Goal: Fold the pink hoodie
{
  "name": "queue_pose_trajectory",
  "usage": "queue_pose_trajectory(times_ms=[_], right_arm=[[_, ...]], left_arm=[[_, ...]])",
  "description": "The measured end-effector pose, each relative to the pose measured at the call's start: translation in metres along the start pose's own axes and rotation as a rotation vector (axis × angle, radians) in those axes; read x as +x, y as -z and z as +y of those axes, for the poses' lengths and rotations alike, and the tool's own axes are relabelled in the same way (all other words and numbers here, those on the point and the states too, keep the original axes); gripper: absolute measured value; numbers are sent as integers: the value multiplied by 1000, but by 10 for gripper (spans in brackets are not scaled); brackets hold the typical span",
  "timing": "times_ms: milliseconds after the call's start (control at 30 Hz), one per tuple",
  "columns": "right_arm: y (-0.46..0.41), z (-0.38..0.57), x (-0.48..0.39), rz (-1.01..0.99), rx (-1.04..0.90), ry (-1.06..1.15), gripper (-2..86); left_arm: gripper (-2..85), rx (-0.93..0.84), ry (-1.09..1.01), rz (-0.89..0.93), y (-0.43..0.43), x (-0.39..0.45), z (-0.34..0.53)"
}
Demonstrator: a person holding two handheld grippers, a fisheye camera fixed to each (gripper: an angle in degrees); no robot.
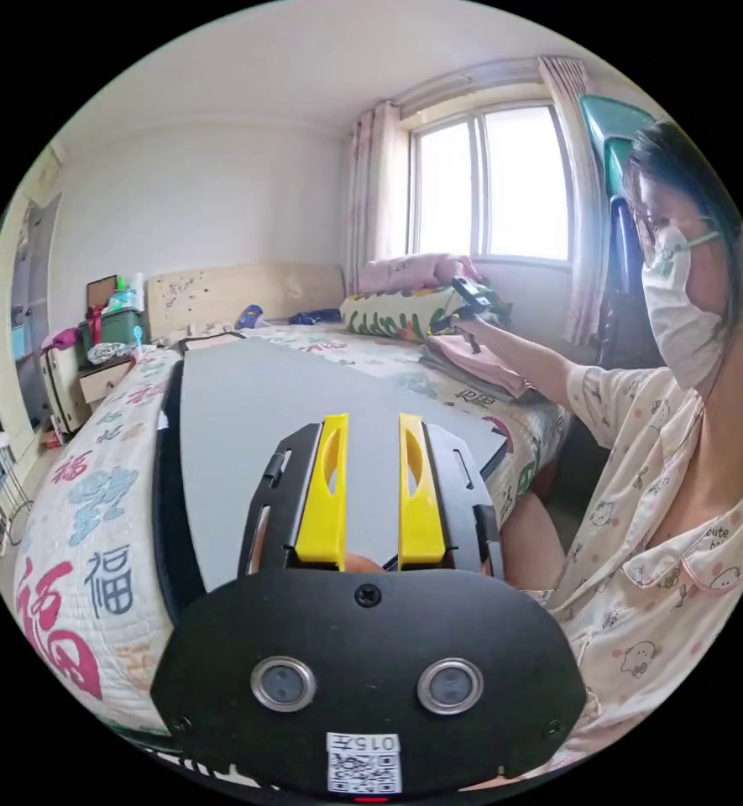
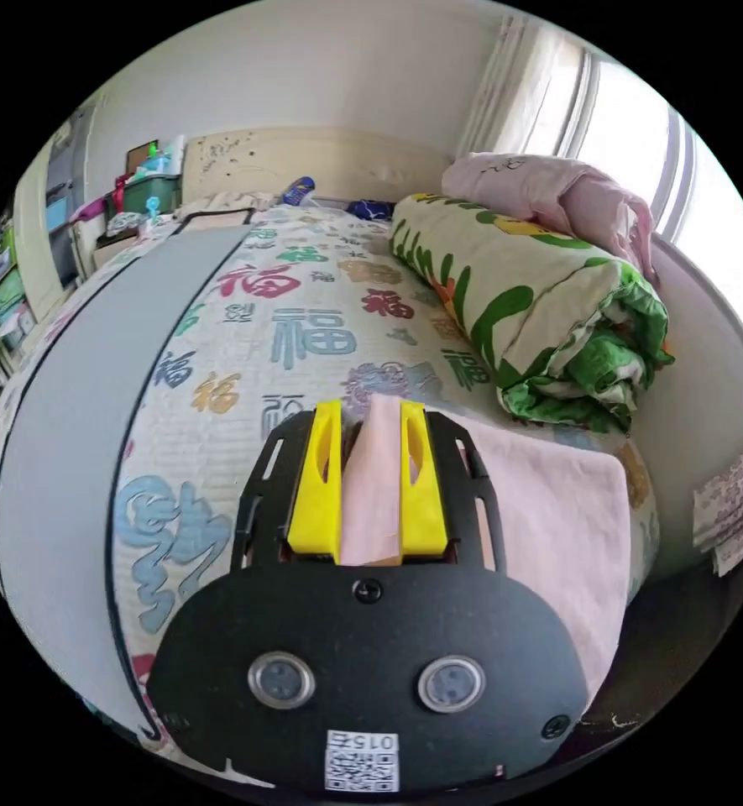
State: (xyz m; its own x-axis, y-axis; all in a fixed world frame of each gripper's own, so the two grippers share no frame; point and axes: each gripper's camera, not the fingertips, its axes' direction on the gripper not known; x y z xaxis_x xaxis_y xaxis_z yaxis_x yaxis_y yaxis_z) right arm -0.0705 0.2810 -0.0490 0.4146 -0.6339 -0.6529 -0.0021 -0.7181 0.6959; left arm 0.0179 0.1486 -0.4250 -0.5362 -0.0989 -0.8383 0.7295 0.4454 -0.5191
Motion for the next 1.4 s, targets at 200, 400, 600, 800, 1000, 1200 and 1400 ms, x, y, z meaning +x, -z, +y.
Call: queue_pose_trajectory(times_ms=[200, 400, 600, 800, 1000, 1200, 1400], right_arm=[[59, -53, -4, 6, -141, 11, 85], [259, -23, 89, -415, 102, -180, -3], [466, 109, 180, -673, 530, -388, -5], [571, 210, 227, -876, 754, -573, -3], [670, 267, 234, -929, 860, -584, -3], [744, 316, 224, -959, 909, -555, -3], [795, 362, 207, -995, 945, -544, -3]], left_arm=[[90, -73, -71, 157, -44, 19, -59], [87, -84, -112, 331, -102, 37, -129], [85, -111, -15, 385, -215, 45, -217], [95, -224, 33, 405, -368, 90, -295], [141, -324, 149, 540, -497, 123, -335], [178, -346, 189, 520, -576, 158, -351], [95, -427, -30, 519, -593, 233, -341]])
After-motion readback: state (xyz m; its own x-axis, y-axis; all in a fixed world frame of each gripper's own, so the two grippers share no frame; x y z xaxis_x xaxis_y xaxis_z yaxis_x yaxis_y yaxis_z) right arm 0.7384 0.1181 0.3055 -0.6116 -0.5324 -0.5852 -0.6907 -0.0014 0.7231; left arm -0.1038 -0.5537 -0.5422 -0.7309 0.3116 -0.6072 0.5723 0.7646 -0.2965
